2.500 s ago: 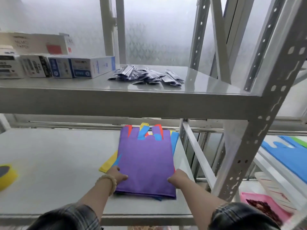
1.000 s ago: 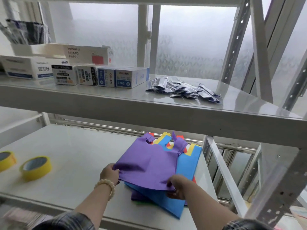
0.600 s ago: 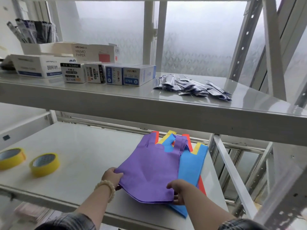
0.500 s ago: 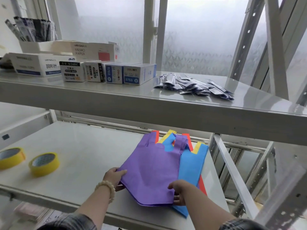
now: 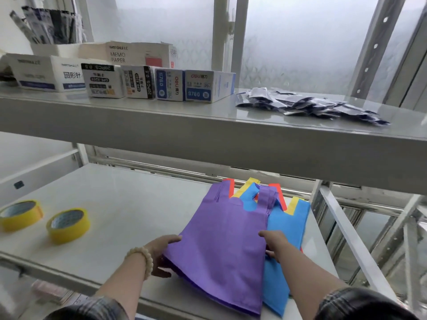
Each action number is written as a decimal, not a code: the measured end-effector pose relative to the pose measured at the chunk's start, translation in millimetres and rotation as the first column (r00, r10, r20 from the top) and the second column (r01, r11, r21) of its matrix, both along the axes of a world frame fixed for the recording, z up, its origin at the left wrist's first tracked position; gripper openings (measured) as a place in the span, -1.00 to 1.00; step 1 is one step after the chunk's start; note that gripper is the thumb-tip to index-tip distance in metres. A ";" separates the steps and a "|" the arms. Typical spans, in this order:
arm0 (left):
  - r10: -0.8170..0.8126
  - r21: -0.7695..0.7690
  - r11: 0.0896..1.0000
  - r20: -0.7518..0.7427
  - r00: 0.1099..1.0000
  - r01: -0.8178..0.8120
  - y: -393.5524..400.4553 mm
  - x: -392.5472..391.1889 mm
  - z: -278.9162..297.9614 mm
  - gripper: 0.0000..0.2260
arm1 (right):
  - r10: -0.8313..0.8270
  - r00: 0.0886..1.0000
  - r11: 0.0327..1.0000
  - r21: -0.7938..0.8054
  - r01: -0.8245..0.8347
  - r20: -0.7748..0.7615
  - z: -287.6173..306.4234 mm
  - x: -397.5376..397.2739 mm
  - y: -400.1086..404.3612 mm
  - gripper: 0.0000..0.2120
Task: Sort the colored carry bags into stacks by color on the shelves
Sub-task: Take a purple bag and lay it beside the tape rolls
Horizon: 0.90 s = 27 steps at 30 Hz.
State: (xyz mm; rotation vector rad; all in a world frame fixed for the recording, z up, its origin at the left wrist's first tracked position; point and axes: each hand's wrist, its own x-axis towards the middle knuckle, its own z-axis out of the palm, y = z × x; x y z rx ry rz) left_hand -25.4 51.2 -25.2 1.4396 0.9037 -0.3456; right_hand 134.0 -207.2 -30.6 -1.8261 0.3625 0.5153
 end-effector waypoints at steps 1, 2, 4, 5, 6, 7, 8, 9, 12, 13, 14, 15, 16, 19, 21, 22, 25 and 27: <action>0.002 -0.027 1.000 0.015 1.000 -0.002 5.0 5.5 -2.3 -0.62 | 0.003 1.000 1.000 -0.004 -0.002 0.030 -2.8 6.0 1.4 -0.76; 0.011 -0.045 0.999 0.034 0.999 -0.009 7.5 10.4 -5.9 -0.60 | 0.007 0.999 1.000 -0.021 -0.006 0.050 -5.8 10.2 2.7 -0.72; -0.016 0.056 0.998 0.054 0.998 0.013 3.7 18.9 -7.5 -0.60 | 0.010 0.997 0.999 -0.054 -0.006 0.079 -9.8 15.4 6.5 -0.70; -0.034 0.191 0.981 0.053 0.998 0.023 0.9 23.6 -10.6 -0.58 | 0.018 0.996 0.998 -0.068 -0.012 0.087 -11.2 16.5 8.2 -0.71; -0.092 0.307 0.949 0.047 0.995 0.073 -1.3 28.6 -13.1 -0.58 | 0.022 0.996 0.997 -0.072 -0.016 0.086 -10.5 16.7 9.7 -0.75; -0.161 0.371 0.918 0.019 0.987 0.143 -3.1 33.3 -13.8 -0.60 | 0.019 0.996 0.998 -0.063 -0.014 0.090 -10.9 18.5 11.5 -0.78; -0.227 0.411 0.886 -0.016 0.974 0.214 -5.6 34.7 -10.5 -0.64 | 0.016 0.996 0.998 -0.057 -0.011 0.089 -9.0 18.5 12.9 -0.80; -0.276 0.434 0.860 -0.046 0.960 0.268 -5.9 37.6 -11.5 -0.66 | 0.020 0.996 0.998 -0.055 -0.015 0.091 -9.3 20.7 13.9 -0.80; -0.342 0.255 0.893 -0.149 0.928 0.370 -7.5 38.1 -14.0 -0.86 | 0.030 0.995 0.998 -0.062 -0.024 0.091 -12.5 26.0 15.3 -0.69; -0.369 0.163 0.903 -0.176 0.913 0.396 -11.8 33.9 -11.1 -0.98 | 0.038 0.995 0.998 -0.061 -0.033 0.093 -13.9 26.5 15.2 -0.69; -0.369 0.115 0.912 -0.186 0.911 0.393 -12.0 32.7 -14.3 -0.91 | 0.042 0.995 0.997 -0.071 -0.035 0.094 -15.4 27.8 15.2 -0.71; -0.358 0.105 0.920 -0.170 0.918 0.378 -12.5 31.8 -15.0 -0.89 | 0.045 0.994 0.996 -0.079 -0.037 0.096 -15.0 27.4 15.8 -0.74; -0.338 0.102 0.928 -0.165 0.926 0.357 -14.9 29.7 -13.6 -0.90 | 0.047 0.994 0.996 -0.085 -0.039 0.096 -15.3 27.8 15.9 -0.75; -0.290 0.206 0.939 0.051 0.956 0.274 -16.3 28.7 -23.4 -0.68 | 0.082 0.992 0.995 -0.062 -0.076 0.096 -17.9 32.6 16.6 -0.74; -0.343 0.383 0.884 0.140 0.929 0.269 -14.6 26.5 -34.7 -0.38 | 0.106 0.990 0.994 -0.016 -0.105 0.093 -16.1 33.0 17.8 -0.64; -0.355 0.417 0.872 0.177 0.918 0.257 -14.7 23.0 -37.1 -0.31 | 0.114 0.988 0.993 0.009 -0.115 0.101 -12.0 30.0 18.8 -0.63; -0.382 0.488 0.843 0.244 0.891 0.228 -16.9 11.1 -32.0 -0.26 | 0.185 0.978 0.977 0.092 -0.194 0.099 -0.4 22.1 19.0 -0.57; -0.390 0.514 0.832 0.271 0.880 0.210 -13.7 3.8 -27.3 -0.22 | 0.246 0.965 0.958 0.133 -0.256 0.089 3.9 21.0 18.3 -0.55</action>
